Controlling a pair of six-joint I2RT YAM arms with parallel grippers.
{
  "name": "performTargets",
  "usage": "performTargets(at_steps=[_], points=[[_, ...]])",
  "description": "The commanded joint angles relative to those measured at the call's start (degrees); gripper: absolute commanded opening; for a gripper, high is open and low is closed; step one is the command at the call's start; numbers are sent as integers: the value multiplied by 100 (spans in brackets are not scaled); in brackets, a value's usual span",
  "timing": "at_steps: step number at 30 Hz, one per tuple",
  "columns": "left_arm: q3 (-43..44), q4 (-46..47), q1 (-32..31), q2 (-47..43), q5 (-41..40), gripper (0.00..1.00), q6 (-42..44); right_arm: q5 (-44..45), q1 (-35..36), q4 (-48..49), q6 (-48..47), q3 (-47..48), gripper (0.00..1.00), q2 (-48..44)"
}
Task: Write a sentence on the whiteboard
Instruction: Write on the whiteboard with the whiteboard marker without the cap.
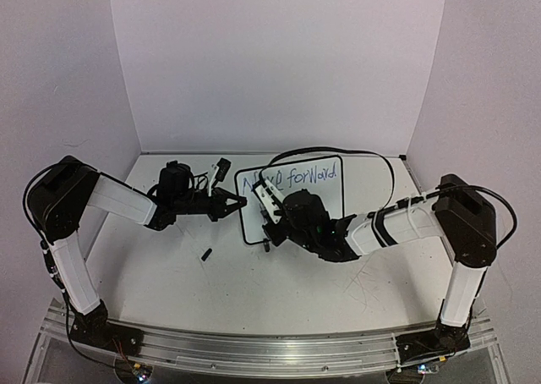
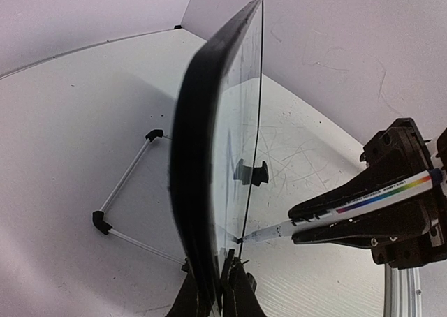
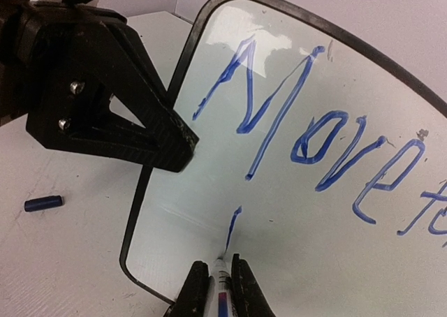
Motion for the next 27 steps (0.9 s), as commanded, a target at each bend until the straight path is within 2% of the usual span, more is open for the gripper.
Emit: performTargets(at_steps=[1, 16, 23, 27], points=[[-62, -280, 91, -85, -1035, 0, 456, 275, -141, 422, -120, 349, 0, 54], [-50, -296, 83, -85, -1040, 0, 465, 156, -208, 356, -294, 505, 0, -71], [-47, -300, 83, -66, -1056, 0, 482, -417, -149, 321, 163, -407, 0, -905], [-32, -304, 83, -8, -1031, 0, 473, -606, -153, 378, 180, -525, 0, -927]])
